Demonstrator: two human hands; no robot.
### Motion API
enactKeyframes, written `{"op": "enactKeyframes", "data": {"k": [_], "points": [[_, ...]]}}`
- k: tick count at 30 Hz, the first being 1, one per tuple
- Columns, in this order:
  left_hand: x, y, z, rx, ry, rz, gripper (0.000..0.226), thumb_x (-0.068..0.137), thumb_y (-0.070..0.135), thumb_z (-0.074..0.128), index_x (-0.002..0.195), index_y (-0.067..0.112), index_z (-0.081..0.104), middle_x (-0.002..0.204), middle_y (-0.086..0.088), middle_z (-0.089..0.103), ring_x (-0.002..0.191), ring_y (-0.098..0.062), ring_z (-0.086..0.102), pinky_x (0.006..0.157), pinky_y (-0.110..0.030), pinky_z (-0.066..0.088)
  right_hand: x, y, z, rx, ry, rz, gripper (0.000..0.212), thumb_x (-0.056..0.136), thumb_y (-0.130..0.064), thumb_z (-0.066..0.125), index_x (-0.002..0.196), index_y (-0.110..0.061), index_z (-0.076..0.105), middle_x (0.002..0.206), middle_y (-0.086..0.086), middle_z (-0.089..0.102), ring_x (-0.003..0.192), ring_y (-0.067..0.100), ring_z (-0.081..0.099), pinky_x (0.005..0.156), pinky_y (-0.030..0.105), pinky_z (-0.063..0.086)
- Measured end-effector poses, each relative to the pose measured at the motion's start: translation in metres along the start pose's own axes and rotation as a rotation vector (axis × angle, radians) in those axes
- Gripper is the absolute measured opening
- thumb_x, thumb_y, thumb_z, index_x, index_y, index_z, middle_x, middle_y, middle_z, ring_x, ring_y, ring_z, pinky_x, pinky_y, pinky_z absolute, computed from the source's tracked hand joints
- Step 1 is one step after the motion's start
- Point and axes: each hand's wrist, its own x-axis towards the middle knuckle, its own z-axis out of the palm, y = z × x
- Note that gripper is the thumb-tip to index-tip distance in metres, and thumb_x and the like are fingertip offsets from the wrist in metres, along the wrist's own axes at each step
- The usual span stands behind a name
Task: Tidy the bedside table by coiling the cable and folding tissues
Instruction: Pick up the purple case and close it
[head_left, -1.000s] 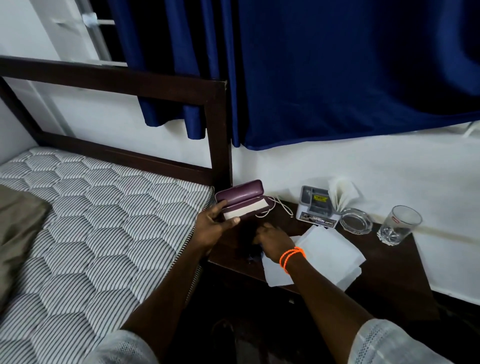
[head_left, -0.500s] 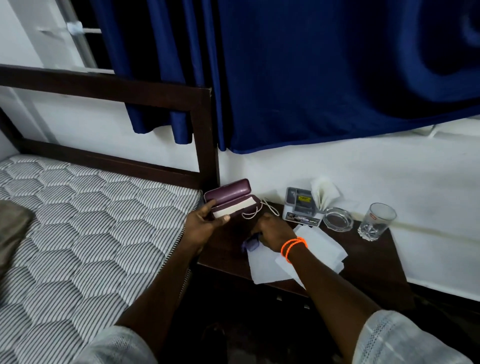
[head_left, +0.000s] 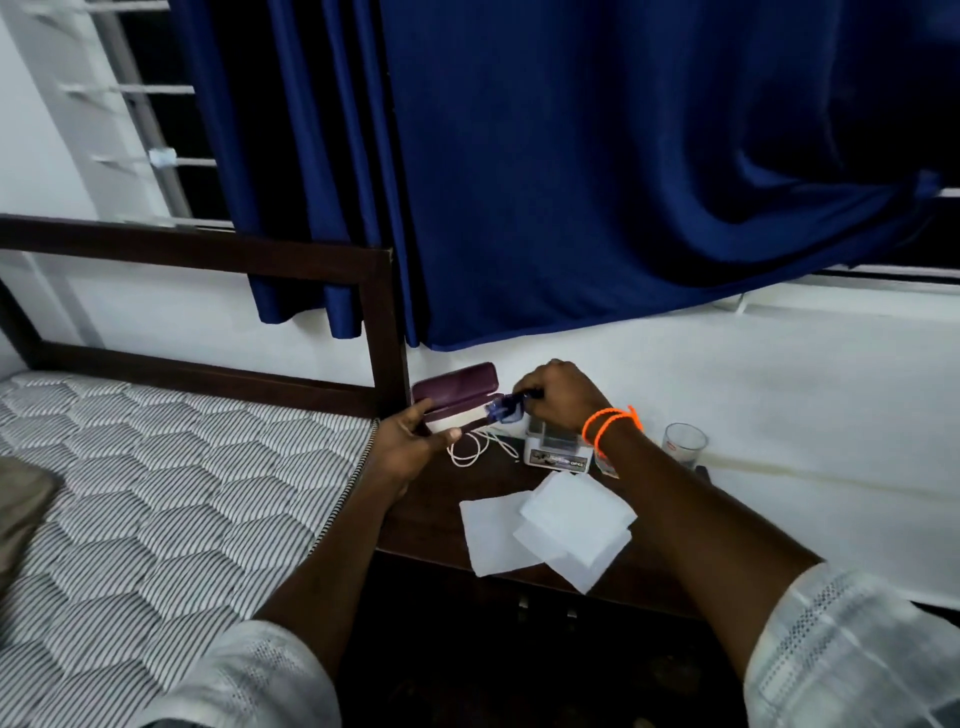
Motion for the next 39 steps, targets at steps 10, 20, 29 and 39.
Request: {"op": "enactKeyframes", "data": {"k": [10, 20, 29, 39], "points": [[-0.019, 0.032, 0.022, 0.087, -0.02, 0.064, 0.087, 0.069, 0.006, 0.093, 0.146, 0.003, 0.054, 0.137, -0.009, 0.066, 0.119, -0.014, 0.066, 0.096, -0.025, 0.056, -0.001, -0.039, -0.025, 0.035, -0.007, 0.033, 0.03, 0.082, -0.019, 0.068, 0.109, -0.025, 0.079, 0.106, 0.005, 0.077, 0.098, 0.027, 0.068, 0.084, 0.034, 0.057], [-0.023, 0.04, 0.018, 0.062, -0.072, 0.046, 0.083, 0.07, -0.004, 0.089, 0.145, 0.0, 0.053, 0.133, -0.006, 0.066, 0.113, -0.015, 0.067, 0.081, -0.013, 0.057, 0.004, -0.052, -0.017, 0.0, -0.063, 0.021, 0.035, 0.075, -0.017, 0.076, 0.109, -0.022, 0.077, 0.109, 0.003, 0.077, 0.102, 0.024, 0.069, 0.09, 0.036, 0.057], [-0.021, 0.033, 0.012, 0.013, -0.084, 0.039, 0.084, 0.069, -0.008, 0.088, 0.145, -0.001, 0.052, 0.13, -0.001, 0.065, 0.092, 0.007, 0.071, 0.077, -0.013, 0.058, 0.011, -0.048, -0.011, 0.075, 0.0, 0.01, 0.025, 0.06, -0.014, 0.083, 0.079, -0.015, 0.067, 0.079, 0.002, 0.07, 0.077, 0.025, 0.067, 0.068, 0.035, 0.055], [-0.017, 0.028, 0.01, -0.039, -0.065, 0.032, 0.08, 0.07, -0.006, 0.088, 0.143, 0.0, 0.055, 0.125, -0.008, 0.071, 0.107, -0.018, 0.071, 0.094, -0.031, 0.059, 0.012, -0.033, -0.005, 0.298, -0.008, 0.062, 0.024, 0.064, -0.013, 0.09, 0.086, -0.012, 0.081, 0.083, 0.002, 0.077, 0.072, 0.009, 0.067, 0.07, 0.019, 0.053]]}}
